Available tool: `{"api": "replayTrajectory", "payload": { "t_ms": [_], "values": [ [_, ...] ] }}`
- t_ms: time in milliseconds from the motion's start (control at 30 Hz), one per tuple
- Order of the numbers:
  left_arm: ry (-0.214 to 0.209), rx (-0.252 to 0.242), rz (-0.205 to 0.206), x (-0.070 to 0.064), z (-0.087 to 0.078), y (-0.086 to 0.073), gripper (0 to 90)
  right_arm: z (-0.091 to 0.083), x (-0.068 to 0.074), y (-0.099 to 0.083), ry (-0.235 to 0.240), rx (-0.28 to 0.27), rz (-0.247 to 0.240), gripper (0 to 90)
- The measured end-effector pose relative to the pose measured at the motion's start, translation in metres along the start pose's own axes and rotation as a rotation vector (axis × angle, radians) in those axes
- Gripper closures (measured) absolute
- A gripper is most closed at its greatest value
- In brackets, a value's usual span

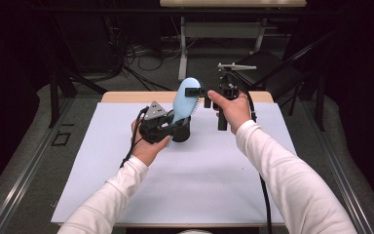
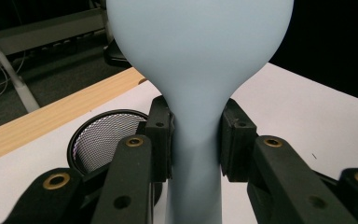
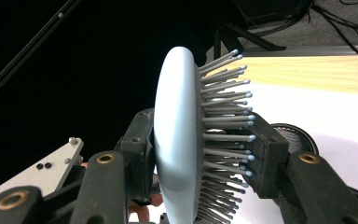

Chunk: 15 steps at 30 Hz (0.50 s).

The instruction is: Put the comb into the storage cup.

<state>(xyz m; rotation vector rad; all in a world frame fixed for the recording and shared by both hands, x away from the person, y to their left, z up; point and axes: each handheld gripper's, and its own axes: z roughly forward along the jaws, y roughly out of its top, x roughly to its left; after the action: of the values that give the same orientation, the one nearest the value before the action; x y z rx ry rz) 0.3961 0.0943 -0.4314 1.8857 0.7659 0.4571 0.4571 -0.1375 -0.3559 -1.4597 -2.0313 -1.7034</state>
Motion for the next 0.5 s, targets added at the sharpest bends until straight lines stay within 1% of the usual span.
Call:
{"api": "replayTrajectory", "payload": {
  "t_ms": [500],
  "values": [
    [-0.001,-0.019,-0.009,-0.0009,-0.001,-0.0017,68.0,-0.0002,-0.0014,0.0004,0.008,0.007,0.022,51.9]
  ]
}}
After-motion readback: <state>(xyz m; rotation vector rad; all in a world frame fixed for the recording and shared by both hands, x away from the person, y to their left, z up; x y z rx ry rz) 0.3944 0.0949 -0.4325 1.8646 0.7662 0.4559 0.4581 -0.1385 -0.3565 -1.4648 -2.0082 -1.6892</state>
